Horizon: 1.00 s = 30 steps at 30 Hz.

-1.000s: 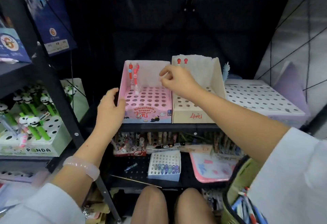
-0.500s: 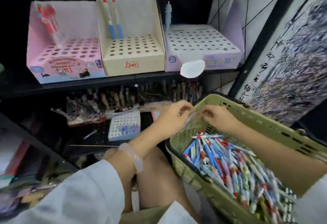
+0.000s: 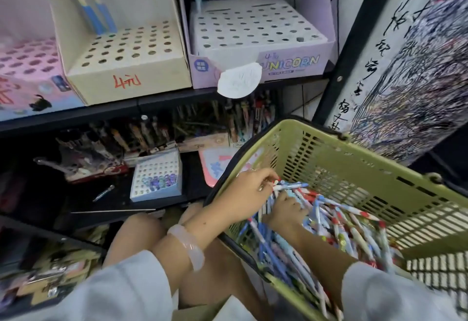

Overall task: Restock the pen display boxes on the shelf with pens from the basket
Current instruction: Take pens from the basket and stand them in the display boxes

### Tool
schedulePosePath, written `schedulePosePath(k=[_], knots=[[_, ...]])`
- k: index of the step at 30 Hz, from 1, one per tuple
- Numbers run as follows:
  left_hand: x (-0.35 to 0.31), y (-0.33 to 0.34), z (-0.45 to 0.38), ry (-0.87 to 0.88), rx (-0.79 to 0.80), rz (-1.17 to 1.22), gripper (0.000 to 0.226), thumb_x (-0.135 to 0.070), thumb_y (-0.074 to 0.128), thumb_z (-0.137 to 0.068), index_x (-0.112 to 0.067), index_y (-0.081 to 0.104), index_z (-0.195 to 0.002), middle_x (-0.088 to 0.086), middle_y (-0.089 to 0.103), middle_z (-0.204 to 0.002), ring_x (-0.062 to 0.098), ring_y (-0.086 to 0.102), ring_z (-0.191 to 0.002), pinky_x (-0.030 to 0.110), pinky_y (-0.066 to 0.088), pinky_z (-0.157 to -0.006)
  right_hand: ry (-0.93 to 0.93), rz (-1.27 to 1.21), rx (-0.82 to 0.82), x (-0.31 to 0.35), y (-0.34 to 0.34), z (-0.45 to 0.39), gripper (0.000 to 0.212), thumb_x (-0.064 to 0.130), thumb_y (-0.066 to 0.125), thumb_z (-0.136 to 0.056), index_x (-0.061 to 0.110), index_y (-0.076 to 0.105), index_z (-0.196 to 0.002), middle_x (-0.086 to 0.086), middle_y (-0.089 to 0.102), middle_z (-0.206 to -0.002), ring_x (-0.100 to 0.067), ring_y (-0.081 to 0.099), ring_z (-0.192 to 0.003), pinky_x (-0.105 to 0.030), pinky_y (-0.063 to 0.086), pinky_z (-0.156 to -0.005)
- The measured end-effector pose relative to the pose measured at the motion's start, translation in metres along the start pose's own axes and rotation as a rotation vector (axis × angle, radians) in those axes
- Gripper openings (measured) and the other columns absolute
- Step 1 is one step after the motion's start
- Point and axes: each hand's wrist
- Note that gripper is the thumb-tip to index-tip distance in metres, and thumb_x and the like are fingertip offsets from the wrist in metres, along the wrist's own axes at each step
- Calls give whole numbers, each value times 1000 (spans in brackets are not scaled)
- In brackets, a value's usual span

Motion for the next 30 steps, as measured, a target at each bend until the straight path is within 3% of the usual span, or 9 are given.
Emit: schedulePosePath(k=[5,10,14,17,19,22,25,27,30], knots=[[6,3,-7,-40,-6,73,27,-16,44,-96,-16,57,-119,-5,54,-105,5,48,-95,0,33,-64,-85,-94,-17,-8,6,-14,66,40,59,-83,9,29,-133,-10,57,-117,-32,55,-110,-40,38,-91],[5,2,-11,-122,48,141,28,-17,43,-97,-18,53,-123,-1,55,-122,17,56,-104,25,43,-82,-144,-515,168,-33,-10,-10,49,21,53,-92,-3,37,-132,-16,58,-96,-31,56,-94,-39,43,-84],[2,0,-11,-156,112,206,30,-19,42,-98,-18,49,-127,-8,47,-112,11,49,-106,22,39,-85,-194,-1065,174,-53,-41,12,6,12,50,-93,9,47,-89,-12,46,-84,-20,44,-75,-29,40,-69],[-8,3,-11,-203,196,315,41,-29,46,-97,-23,38,-136,-8,46,-116,12,47,-114,24,36,-91,-264,-1608,264,-55,-72,36,11,7,48,-95,9,52,-84,-7,51,-68,-16,53,-59,-24,48,-56],[-18,10,-8,-224,257,458,44,-37,50,-94,-35,32,-134,-14,47,-116,10,47,-116,23,36,-91,-358,-1773,357,-51,-90,52,19,17,47,-97,6,55,-83,-8,61,-67,-16,61,-59,-27,54,-57],[-29,17,-5,-253,217,689,50,-38,55,-91,-35,27,-133,-8,52,-125,16,53,-117,34,44,-99,-471,-1671,241,-40,-103,69,28,27,44,-98,4,58,-92,-10,66,-78,-14,66,-61,-26,54,-56],[-31,9,-1,-231,207,740,55,-39,52,-92,-28,28,-140,1,52,-132,18,54,-117,39,42,-103,-480,-1494,52,-32,-110,81,25,34,46,-96,14,60,-104,10,69,-80,2,66,-68,-14,51,-59],[-32,1,5,-156,252,753,35,-34,48,-96,-22,44,-128,-1,61,-114,8,61,-101,28,49,-92,-497,-1442,54,-31,-116,87,21,35,47,-96,22,60,-105,19,68,-70,5,64,-64,-12,49,-59],[-36,-10,14,-93,244,834,12,-25,45,-98,-23,55,-104,-10,62,-73,1,59,-62,19,50,-63,-529,-1408,72,-27,-128,99,22,34,45,-97,23,63,-103,10,72,-83,-2,67,-73,-17,54,-63]])
Point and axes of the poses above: each hand's wrist, its own z-axis away from the middle knuckle, its own y-axis out of the palm, x = y × z
